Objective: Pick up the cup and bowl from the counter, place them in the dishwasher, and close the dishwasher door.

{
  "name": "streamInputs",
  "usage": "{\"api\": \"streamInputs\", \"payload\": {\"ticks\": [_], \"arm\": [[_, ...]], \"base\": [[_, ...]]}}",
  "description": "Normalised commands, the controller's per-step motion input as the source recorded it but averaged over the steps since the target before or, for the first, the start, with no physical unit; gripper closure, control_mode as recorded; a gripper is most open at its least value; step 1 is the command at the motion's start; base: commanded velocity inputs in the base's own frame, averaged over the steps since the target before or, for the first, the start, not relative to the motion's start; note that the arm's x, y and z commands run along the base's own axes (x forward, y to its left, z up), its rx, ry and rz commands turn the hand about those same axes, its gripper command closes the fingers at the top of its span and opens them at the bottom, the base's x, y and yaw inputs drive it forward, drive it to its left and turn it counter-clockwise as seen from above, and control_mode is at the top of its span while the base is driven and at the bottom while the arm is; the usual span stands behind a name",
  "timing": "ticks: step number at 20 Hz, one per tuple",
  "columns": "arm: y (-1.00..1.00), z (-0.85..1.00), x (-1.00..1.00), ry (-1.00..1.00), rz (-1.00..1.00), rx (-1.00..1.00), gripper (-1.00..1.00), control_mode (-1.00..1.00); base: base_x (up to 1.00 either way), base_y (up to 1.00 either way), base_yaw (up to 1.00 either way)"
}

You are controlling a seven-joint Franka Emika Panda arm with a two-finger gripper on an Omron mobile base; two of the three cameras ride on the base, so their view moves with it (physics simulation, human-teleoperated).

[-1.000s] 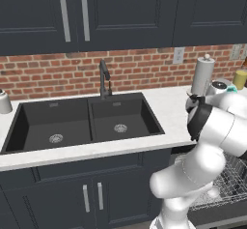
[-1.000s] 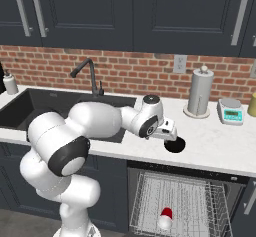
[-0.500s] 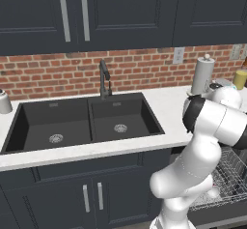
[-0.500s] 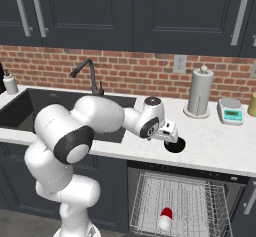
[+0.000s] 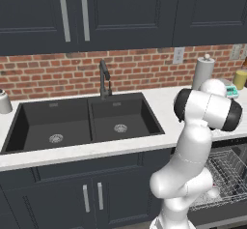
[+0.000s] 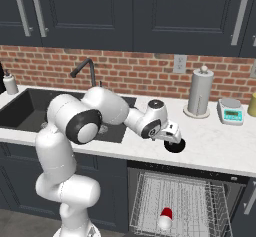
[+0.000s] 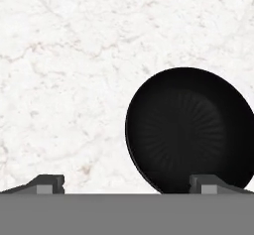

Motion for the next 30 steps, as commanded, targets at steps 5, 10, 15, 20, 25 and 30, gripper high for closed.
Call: {"api": "streamInputs", "payload": {"ticks": [5,10,15,20,25,30], "arm": [[-0.18,-0.08,0.35,0.0,0.0,0.0,-1.0,-1.0],[-0.02,0.0,0.24,0.0,0.0,0.0,-1.0,-1.0],[0.0,-0.07,0.01,0.0,0.0,0.0,-1.0,-1.0],[-0.05,-0.05,-0.03,0.0,0.0,0.0,-1.0,-1.0],[0.0,-0.14,-0.01,0.0,0.0,0.0,-1.0,-1.0],[0.0,-0.26,0.0,0.0,0.0,0.0,-1.0,-1.0]], "base": [[0.0,0.0,0.0],[0.0,0.0,0.0],[0.0,0.0,0.0],[0.0,0.0,0.0],[0.0,0.0,0.0],[0.0,0.0,0.0]]}}
